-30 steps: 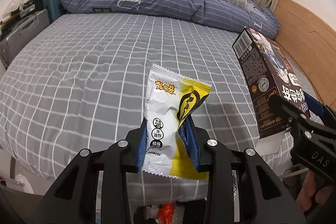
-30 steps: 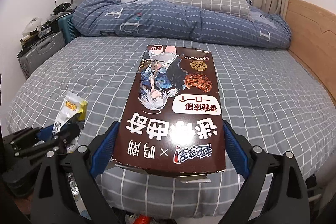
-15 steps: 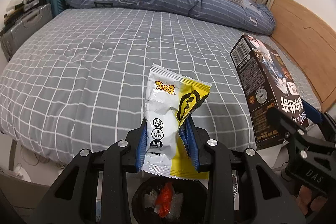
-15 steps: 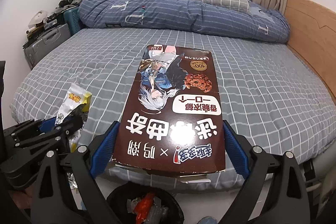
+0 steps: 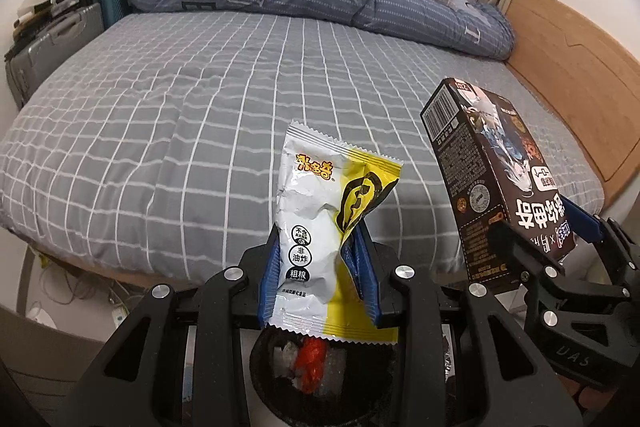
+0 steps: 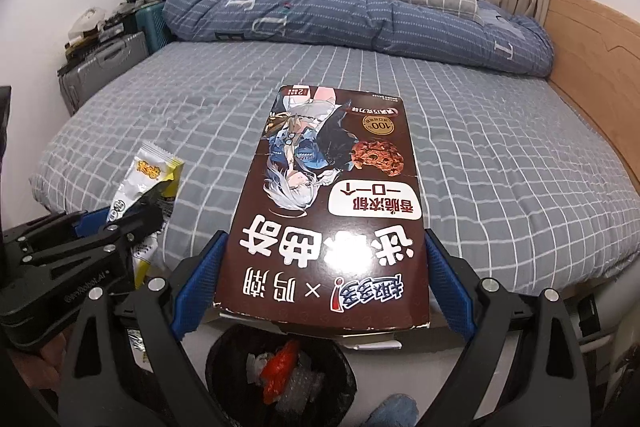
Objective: Collect trash
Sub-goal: 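Carry the snack packet and cookie box down over the black bin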
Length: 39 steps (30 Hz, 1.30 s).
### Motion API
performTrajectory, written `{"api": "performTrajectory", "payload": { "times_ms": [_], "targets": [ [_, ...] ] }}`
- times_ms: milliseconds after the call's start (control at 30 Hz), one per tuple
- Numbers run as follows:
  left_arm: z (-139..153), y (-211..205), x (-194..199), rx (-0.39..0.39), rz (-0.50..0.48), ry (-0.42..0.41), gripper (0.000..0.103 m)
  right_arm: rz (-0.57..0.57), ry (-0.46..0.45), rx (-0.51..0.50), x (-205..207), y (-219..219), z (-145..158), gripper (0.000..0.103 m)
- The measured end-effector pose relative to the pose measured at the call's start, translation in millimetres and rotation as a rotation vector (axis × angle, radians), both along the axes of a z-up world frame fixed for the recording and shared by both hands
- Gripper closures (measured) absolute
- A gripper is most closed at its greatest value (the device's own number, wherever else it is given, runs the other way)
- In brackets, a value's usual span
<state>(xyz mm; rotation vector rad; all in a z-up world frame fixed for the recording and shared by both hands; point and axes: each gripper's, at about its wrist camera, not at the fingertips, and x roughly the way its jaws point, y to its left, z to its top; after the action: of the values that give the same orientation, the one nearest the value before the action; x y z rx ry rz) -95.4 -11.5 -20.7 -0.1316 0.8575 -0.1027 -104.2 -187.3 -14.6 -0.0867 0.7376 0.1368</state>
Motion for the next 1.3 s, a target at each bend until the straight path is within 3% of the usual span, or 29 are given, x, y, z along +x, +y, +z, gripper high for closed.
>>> {"api": "performTrajectory", "payload": {
  "times_ms": [667,1000,1300],
  "targets": [
    [-22.3,10.3,-68.5,0.019,0.016,0.106,0.07,0.0,0.104,-0.003,-76.1,-0.8,-22.2,0.014],
    [-63.2,18.0,-79.6,0.018,0.016,0.194,0.07,-0.003,0.192,-0.01,-85.9,-4.6,-54.5,0.014],
    [-126.0,24.2,-76.6,0.015,0.011,0.291,0.07,0.011,0.3,-0.025,-80.9,1.4,-113.1,0.014]
  ]
}}
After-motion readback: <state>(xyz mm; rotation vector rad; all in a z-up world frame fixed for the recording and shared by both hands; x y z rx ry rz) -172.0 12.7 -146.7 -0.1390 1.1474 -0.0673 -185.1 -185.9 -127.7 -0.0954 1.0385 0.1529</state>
